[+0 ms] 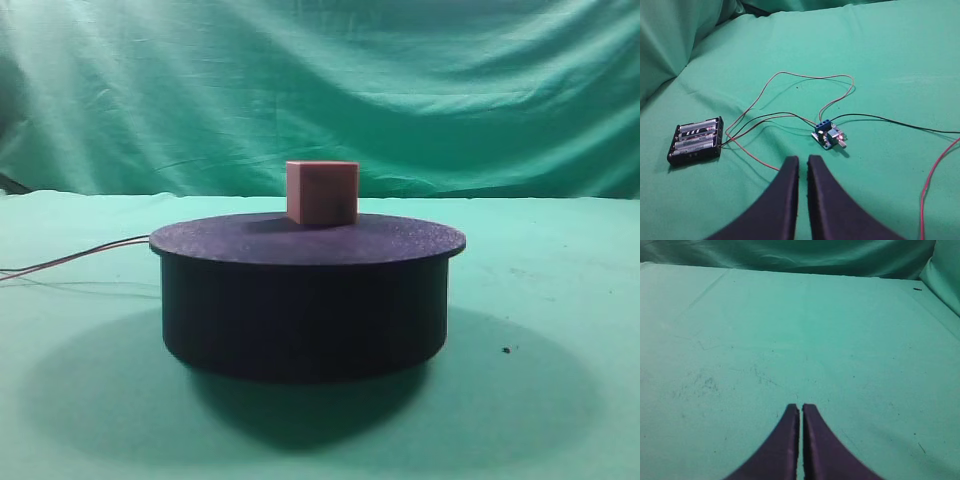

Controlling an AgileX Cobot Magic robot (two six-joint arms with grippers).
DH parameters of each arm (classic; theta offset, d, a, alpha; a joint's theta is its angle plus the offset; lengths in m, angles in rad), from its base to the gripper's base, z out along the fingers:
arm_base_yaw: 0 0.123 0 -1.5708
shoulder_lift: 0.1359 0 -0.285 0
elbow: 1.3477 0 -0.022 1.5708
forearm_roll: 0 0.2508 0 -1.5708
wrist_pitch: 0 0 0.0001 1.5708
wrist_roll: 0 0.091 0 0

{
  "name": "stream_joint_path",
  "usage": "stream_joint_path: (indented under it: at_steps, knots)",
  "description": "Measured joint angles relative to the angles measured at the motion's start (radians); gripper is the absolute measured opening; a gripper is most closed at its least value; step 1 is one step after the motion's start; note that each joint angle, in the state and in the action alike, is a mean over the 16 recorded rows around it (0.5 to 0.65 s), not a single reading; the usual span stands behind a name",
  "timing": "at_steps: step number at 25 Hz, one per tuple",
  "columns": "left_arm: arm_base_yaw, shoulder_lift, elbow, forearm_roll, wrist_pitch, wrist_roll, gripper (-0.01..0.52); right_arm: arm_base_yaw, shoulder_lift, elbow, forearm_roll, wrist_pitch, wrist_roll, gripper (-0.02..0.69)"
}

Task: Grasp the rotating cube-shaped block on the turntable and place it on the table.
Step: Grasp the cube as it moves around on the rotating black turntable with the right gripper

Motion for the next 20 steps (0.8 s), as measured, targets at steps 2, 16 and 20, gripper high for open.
stream_joint_path:
  at_steps: [2, 16, 20]
  knots:
    - [0.0, 0.0, 0.0, 0.0, 0.0, 0.0, 0.0, 0.0, 0.0, 0.0, 0.0, 0.0, 0.0, 0.0]
    - [0.0, 0.0, 0.0, 0.0, 0.0, 0.0, 0.0, 0.0, 0.0, 0.001, 0.018, -0.126, 0.01, 0.0]
    - [0.0, 0.0, 0.0, 0.0, 0.0, 0.0, 0.0, 0.0, 0.0, -0.004, 0.041, -0.276, 0.006, 0.0]
